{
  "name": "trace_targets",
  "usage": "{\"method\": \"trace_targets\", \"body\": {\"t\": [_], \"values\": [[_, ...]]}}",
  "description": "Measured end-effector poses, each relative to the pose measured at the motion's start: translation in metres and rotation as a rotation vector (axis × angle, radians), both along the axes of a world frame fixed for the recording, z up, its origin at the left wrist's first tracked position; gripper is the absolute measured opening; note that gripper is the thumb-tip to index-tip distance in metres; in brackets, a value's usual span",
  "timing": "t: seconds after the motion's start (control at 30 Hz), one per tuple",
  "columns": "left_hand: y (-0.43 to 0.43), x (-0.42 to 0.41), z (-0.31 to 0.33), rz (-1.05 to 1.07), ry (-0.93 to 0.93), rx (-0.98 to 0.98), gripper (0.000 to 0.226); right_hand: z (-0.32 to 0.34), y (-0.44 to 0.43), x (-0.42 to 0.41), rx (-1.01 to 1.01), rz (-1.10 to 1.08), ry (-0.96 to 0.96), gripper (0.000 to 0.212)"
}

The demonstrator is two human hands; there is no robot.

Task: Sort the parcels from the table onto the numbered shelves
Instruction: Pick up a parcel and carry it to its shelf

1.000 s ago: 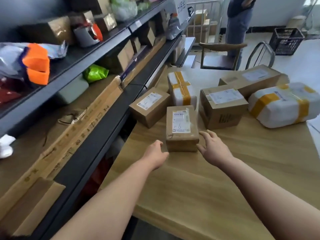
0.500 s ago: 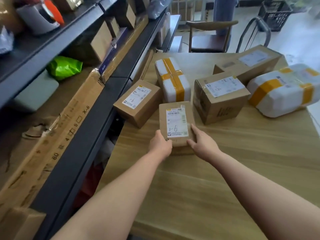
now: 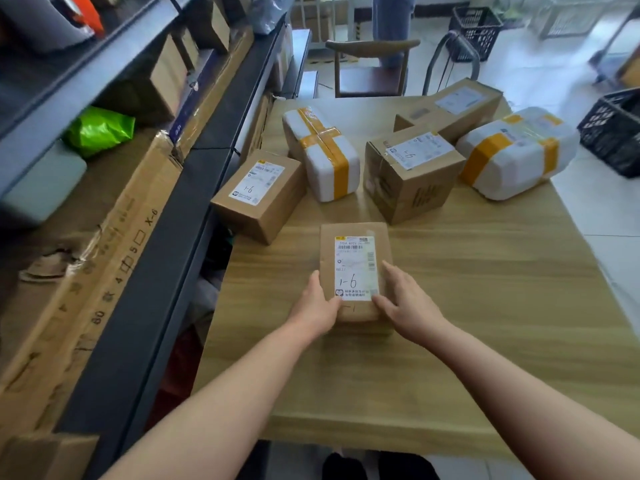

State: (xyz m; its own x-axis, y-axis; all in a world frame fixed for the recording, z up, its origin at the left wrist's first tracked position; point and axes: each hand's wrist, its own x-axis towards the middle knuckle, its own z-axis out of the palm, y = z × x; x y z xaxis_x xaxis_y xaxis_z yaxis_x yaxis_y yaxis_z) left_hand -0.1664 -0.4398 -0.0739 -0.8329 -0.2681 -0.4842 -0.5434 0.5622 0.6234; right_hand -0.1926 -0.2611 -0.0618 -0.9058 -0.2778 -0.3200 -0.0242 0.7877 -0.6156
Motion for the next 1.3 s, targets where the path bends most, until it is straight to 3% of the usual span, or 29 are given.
{"method": "trace_targets", "body": {"t": [0.13,0.47,0.93,1.3], "values": [[0.008,0.006,-0.010,0.064,0.039,0.061,0.077,-0.014,-0.009,0.000,-0.146,-0.104,-0.111,0.076],[0.009,0.006,-0.008,0.106,0.024,0.131,0.083,-0.016,-0.005,-0.006,-0.172,-0.086,-0.134,0.078],[0.101,0.114,-0.005,0.458,0.065,0.145,0.084,-0.013,0.072,0.029,-0.085,0.402,-0.051,0.078],[0.157,0.208,0.003,0.776,0.041,0.189,0.083,-0.006,0.091,0.089,-0.042,0.667,-0.098,0.078]]}}
